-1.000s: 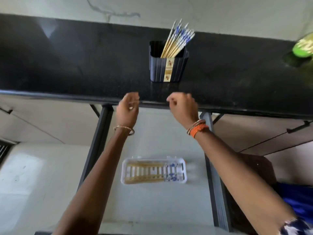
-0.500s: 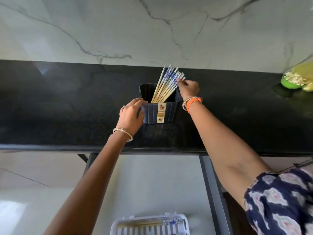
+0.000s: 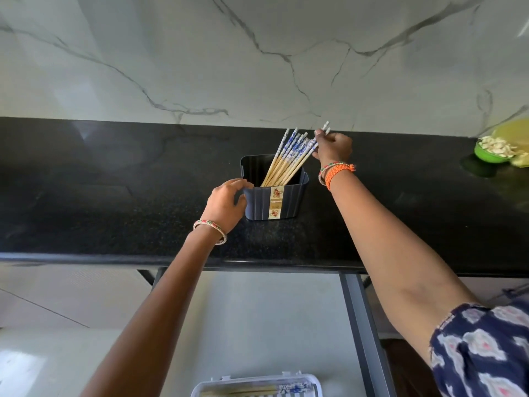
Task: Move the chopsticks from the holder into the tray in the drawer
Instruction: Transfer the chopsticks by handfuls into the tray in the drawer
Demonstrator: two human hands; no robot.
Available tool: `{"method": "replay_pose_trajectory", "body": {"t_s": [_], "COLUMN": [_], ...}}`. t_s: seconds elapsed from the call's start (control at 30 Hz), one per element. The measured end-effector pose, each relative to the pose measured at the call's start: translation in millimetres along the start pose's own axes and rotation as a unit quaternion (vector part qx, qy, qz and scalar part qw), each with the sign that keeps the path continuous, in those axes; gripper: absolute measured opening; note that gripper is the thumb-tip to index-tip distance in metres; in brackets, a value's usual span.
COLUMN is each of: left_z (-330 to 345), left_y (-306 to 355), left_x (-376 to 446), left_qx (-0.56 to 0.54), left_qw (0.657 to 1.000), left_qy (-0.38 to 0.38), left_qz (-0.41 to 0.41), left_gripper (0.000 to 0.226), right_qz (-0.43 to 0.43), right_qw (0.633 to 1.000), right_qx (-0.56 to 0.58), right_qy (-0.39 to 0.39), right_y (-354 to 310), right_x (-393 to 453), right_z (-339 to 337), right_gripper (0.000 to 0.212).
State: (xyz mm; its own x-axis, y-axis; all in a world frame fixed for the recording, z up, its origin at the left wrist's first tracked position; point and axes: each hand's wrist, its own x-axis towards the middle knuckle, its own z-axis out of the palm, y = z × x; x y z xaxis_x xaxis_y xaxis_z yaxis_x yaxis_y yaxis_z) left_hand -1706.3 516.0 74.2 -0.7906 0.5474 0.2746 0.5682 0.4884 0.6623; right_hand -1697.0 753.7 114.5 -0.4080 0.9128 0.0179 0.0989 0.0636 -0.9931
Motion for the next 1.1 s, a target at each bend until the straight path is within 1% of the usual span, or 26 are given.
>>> {"method": "replay_pose_trajectory", "body": {"t_s": [0.13,0.2,0.3,0.37,0.4,0.43,0.5,0.57,0.6,0.63,0.67,0.73,0.77,0.8,0.83,0.9,0.93,0.97,1.0,1.03,1.07,1.1], "left_z": [-9,-15,-22,-24,-23,-20,-11,-2,3,7,11,18,22,25,28,32,34,35,36,38,40,42], "left_y": [14,25,45,57,59,58,52,41,34,27,18,2,-5,-11,-17,-27,-32,-36,-40,-44,-47,-49], "left_x": [-7,-14,-31,-53,-66,-80,-108,-139,-155,-167,-181,-206,-218,-227,-235,-248,-254,-258,-263,-268,-272,-275], "left_qx": [-0.006,-0.010,-0.043,-0.061,-0.056,-0.038,0.003,-0.021,-0.033,-0.026,-0.007,0.014,0.010,0.005,-0.001,-0.014,-0.021,-0.024,-0.025,-0.028,-0.029,-0.029], "left_qw": [1.000,1.000,0.999,0.998,0.998,0.998,0.991,0.970,0.960,0.954,0.948,0.937,0.931,0.927,0.923,0.916,0.913,0.911,0.908,0.907,0.905,0.904], "left_qy": [-0.005,-0.002,0.007,0.005,-0.010,-0.038,-0.135,-0.242,-0.274,-0.295,-0.311,-0.339,-0.351,-0.359,-0.365,-0.372,-0.375,-0.377,-0.379,-0.379,-0.379,-0.381], "left_qz": [0.001,0.004,0.007,0.018,0.021,0.023,0.013,-0.019,-0.039,-0.052,-0.061,-0.081,-0.096,-0.111,-0.125,-0.147,-0.156,-0.166,-0.176,-0.184,-0.189,-0.189], "left_gripper": [0.030,0.031,0.033,0.035,0.036,0.037,0.032,0.020,0.021,0.025,0.026,0.026,0.026,0.026,0.026,0.026,0.026,0.025,0.025,0.024,0.024,0.025], "right_qz": [-0.020,-0.020,0.011,0.045,0.065,0.087,0.137,0.188,0.214,0.232,0.240,0.220,0.189,0.151,0.114,0.050,0.032,0.015,-0.012,-0.056,-0.119,-0.194], "right_qw": [0.998,0.996,0.984,0.973,0.968,0.964,0.955,0.946,0.943,0.941,0.946,0.968,0.981,0.988,0.989,0.982,0.976,0.966,0.946,0.911,0.864,0.814], "right_qx": [0.032,0.067,0.172,0.226,0.242,0.251,0.263,0.260,0.254,0.244,0.219,0.117,0.049,-0.015,-0.071,-0.159,-0.187,-0.224,-0.284,-0.364,-0.436,-0.481], "right_qy": [0.046,0.050,0.031,0.022,0.017,0.009,-0.015,-0.030,-0.029,-0.022,-0.010,-0.002,-0.011,-0.029,-0.053,-0.090,-0.104,-0.125,-0.154,-0.186,-0.222,-0.263], "right_y": [-33,-49,-59,-50,-40,-27,10,54,76,93,109,137,147,154,159,169,174,179,185,190,195,201], "right_x": [-7,-16,-49,-82,-101,-120,-156,-192,-209,-223,-236,-253,-261,-268,-277,-290,-296,-300,-305,-310,-315,-322], "right_z": [-29,-50,-81,-100,-107,-113,-120,-124,-126,-127,-129,-134,-138,-140,-142,-146,-148,-150,-153,-155,-157,-159], "right_gripper": [0.021,0.015,0.013,0.018,0.020,0.022,0.022,0.021,0.018,0.009,0.010,0.047,0.054,0.052,0.044,0.032,0.030,0.031,0.033,0.035,0.037,0.038]}}
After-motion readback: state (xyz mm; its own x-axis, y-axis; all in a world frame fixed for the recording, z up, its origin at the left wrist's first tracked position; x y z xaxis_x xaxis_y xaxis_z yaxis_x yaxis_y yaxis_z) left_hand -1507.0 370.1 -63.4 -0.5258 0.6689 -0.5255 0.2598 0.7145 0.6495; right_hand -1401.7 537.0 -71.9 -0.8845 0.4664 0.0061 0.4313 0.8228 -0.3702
